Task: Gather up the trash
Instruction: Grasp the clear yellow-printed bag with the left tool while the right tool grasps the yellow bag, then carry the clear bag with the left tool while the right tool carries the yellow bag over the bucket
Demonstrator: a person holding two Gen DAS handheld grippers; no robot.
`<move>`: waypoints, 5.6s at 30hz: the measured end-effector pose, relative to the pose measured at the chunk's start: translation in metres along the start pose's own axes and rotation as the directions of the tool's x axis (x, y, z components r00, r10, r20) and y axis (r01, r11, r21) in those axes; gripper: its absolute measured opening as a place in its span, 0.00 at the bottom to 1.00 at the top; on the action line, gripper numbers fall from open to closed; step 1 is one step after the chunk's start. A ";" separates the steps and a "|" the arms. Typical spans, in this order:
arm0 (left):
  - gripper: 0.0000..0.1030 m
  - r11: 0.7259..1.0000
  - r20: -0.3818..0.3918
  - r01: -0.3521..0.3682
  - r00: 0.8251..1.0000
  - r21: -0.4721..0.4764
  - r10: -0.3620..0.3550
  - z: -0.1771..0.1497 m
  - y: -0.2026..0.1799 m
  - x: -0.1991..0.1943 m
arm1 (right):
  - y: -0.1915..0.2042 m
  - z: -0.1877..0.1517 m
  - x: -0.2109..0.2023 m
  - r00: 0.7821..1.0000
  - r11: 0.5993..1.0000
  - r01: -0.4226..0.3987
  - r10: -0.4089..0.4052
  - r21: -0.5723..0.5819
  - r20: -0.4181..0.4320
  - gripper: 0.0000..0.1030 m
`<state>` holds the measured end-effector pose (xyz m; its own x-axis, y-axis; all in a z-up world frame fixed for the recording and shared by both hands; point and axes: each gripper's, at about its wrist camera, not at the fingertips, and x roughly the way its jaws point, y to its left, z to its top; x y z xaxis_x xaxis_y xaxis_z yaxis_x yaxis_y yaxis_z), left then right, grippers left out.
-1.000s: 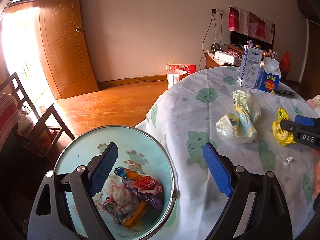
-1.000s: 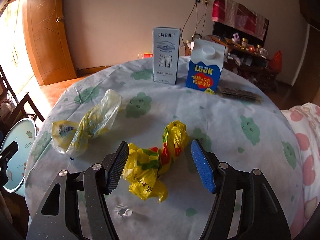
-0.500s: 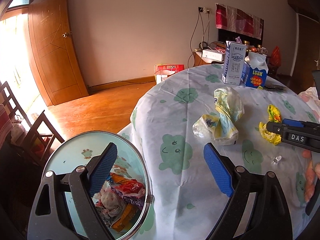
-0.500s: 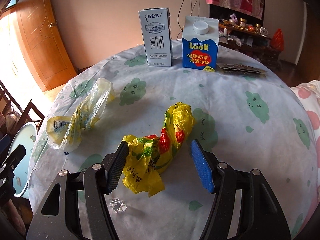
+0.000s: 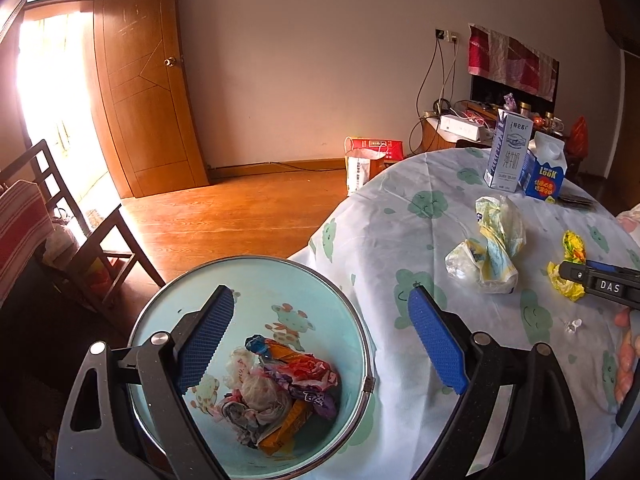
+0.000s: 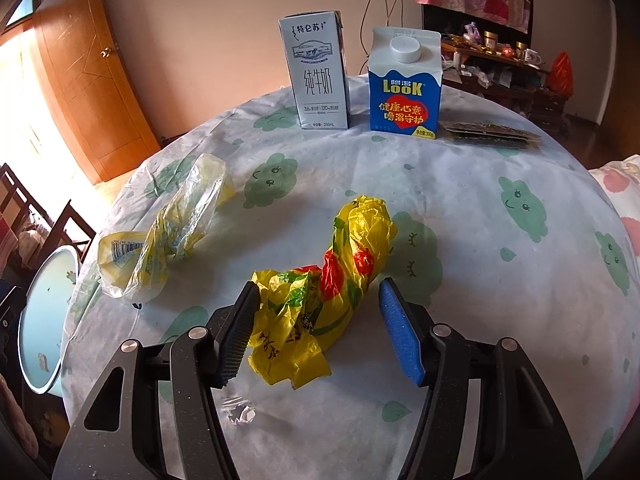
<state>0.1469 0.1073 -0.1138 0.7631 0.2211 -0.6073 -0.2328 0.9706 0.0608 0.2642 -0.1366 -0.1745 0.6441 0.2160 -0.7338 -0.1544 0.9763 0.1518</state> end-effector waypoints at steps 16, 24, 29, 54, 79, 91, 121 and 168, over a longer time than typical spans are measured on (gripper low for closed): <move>0.86 0.990 -0.012 0.119 0.993 0.081 -0.119 0.019 -0.079 0.029 | 0.004 -0.006 -0.011 0.999 0.998 0.043 -0.043 -0.053 0.001 0.60; 0.85 0.982 -0.093 0.157 0.985 0.107 -0.147 0.029 -0.108 0.062 | -0.005 -0.009 -0.015 1.000 0.999 0.017 -0.017 -0.044 -0.013 0.45; 0.70 0.976 -0.146 0.184 0.975 0.113 -0.167 0.022 -0.119 0.075 | -0.009 -0.010 -0.013 1.000 0.999 0.004 -0.006 -0.041 -0.030 0.47; 0.18 0.964 -0.154 0.243 0.962 0.111 -0.225 0.015 -0.111 0.073 | 0.001 -0.014 -0.012 1.000 0.996 0.005 -0.007 -0.087 -0.027 0.34; 0.18 0.996 -0.075 0.071 0.995 0.050 -0.067 0.002 -0.004 0.015 | 0.088 0.005 -0.017 0.979 0.944 -0.150 0.183 -0.294 0.088 0.34; 0.18 1.000 -0.075 0.002 0.997 0.004 -0.002 -0.002 0.030 0.011 | 0.134 0.009 -0.006 0.974 0.900 -0.167 0.215 -0.403 0.077 0.34; 0.18 0.990 -0.080 -0.113 0.991 -0.081 0.107 -0.011 0.086 -0.005 | 0.195 -0.005 0.002 0.944 0.775 -0.254 0.329 -0.579 0.027 0.34; 0.56 0.984 -0.086 -0.136 0.988 -0.115 0.126 -0.020 0.100 -0.003 | 0.214 -0.020 -0.007 0.913 0.668 -0.301 0.409 -0.680 -0.002 0.47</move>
<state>0.1092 0.2018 -0.1212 0.6729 0.3329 -0.6606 -0.4018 0.9143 0.0515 0.2117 0.0707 -0.1508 0.5233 0.5960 -0.6091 -0.8065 0.5771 -0.1283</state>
